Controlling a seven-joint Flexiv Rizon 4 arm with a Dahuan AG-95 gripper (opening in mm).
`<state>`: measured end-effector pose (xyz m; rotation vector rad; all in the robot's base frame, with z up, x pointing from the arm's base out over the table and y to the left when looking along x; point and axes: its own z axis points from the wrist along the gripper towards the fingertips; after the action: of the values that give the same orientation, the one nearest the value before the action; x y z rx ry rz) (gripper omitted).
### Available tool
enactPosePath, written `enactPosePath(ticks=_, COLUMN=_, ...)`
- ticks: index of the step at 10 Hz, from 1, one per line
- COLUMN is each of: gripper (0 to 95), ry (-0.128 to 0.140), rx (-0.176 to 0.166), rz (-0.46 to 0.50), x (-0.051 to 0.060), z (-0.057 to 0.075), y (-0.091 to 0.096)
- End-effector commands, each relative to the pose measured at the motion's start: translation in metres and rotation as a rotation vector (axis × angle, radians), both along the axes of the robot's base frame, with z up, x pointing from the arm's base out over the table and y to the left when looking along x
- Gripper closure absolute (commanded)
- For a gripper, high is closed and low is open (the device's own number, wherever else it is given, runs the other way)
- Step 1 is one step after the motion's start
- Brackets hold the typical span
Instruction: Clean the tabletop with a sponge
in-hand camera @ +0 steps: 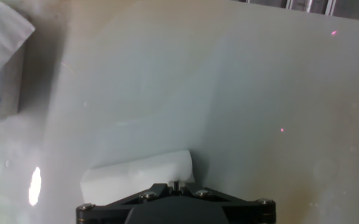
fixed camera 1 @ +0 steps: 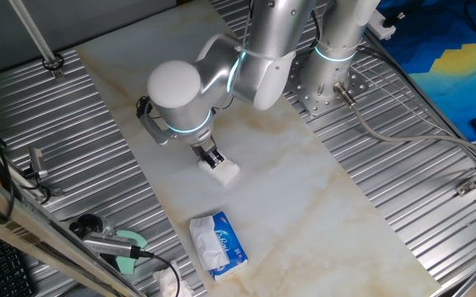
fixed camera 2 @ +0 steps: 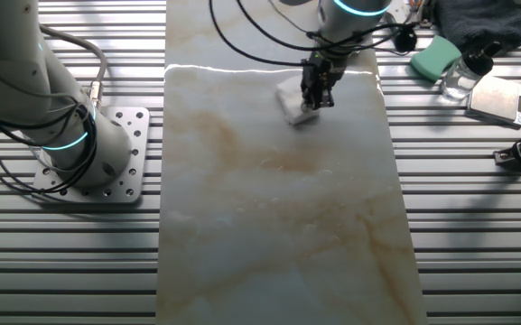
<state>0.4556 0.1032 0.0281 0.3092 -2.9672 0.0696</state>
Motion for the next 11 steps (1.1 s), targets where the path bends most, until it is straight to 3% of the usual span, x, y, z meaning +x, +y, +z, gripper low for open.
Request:
enactPosePath(ticks=1, gripper=95.0, ry=0.004, rx=-0.002, rz=0.005, x=-0.0045, z=-0.0002, y=-0.0006)
enactPosePath(ticks=4, gripper=95.0, ry=-0.011, rx=-0.001, rz=0.039, x=-0.0047, z=0.0, y=-0.0015)
enactPosePath(ticks=11, gripper=95.0, ry=-0.01, rx=-0.002, rz=0.078, x=-0.0052, z=-0.0021, y=-0.0045)
